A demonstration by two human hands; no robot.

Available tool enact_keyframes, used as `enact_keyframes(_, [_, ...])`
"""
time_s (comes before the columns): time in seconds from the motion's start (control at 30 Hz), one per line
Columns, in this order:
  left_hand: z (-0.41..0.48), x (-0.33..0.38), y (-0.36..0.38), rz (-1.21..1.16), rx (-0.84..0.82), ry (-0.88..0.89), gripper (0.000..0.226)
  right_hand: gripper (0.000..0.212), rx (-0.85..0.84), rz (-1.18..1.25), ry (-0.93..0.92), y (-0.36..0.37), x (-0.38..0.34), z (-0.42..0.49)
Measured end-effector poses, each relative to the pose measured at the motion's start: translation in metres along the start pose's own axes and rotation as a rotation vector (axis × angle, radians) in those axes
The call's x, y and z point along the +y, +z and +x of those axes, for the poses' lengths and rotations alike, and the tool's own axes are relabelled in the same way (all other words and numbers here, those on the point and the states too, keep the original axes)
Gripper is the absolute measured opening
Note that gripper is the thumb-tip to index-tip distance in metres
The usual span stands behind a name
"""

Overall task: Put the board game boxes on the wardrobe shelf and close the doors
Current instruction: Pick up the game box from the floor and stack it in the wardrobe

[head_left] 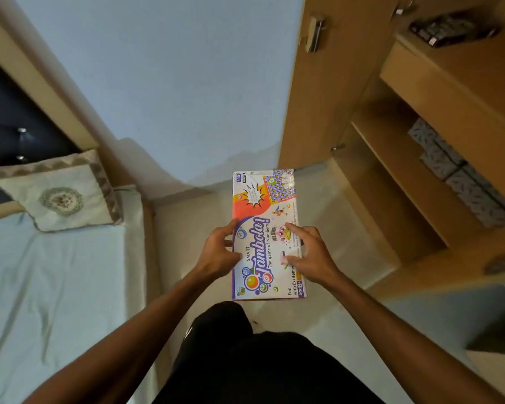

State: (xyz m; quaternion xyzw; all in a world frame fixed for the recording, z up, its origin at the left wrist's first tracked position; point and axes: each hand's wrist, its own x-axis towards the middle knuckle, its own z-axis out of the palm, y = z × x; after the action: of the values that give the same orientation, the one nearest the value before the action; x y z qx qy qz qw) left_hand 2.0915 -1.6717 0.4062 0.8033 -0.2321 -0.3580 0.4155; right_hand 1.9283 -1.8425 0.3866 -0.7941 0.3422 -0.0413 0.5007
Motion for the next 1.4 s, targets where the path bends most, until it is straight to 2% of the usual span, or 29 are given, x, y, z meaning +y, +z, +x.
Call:
enact_keyframes(0.3, [0.212,0.102,-0.01,0.023,-0.166,0.077,0.078,0.083,0.169,0.029,0.08,-0.079,-0.019,0.172])
enact_keyframes(0.47, [0.327,0.185,0.01,0.077,-0.322,0.159,0.073,0.083,0.355,0.094,0.15,-0.146,-0.019,0.243])
enact_keyframes(0.73, [0.465,0.323,0.101,0.071,-0.594,0.315,0.062,0.081,0.655,0.174,0.191,-0.28,0.012,0.322])
enact_keyframes(0.8, [0.495,0.361,0.133,0.067,-0.642,0.37,0.066,0.081,0.71,0.174,0.199,-0.324,0.026,0.343])
enact_keyframes(0.93, [0.556,0.434,0.196,0.022,-0.649,0.452,0.071,0.078,0.782,0.152,0.146,-0.421,0.046,0.386])
enact_keyframes(1.1, [0.619,0.512,0.258,0.018,-0.598,0.494,0.074,0.076,0.785,0.17,0.135,-0.53,0.062,0.438])
enact_keyframes(1.3, [0.693,0.592,0.302,0.078,-0.529,0.544,0.071,0.072,0.782,0.228,0.154,-0.619,0.077,0.513])
enact_keyframes(1.4, [0.729,0.625,0.322,0.151,-0.53,0.54,0.061,0.063,0.79,0.231,0.148,-0.651,0.078,0.55])
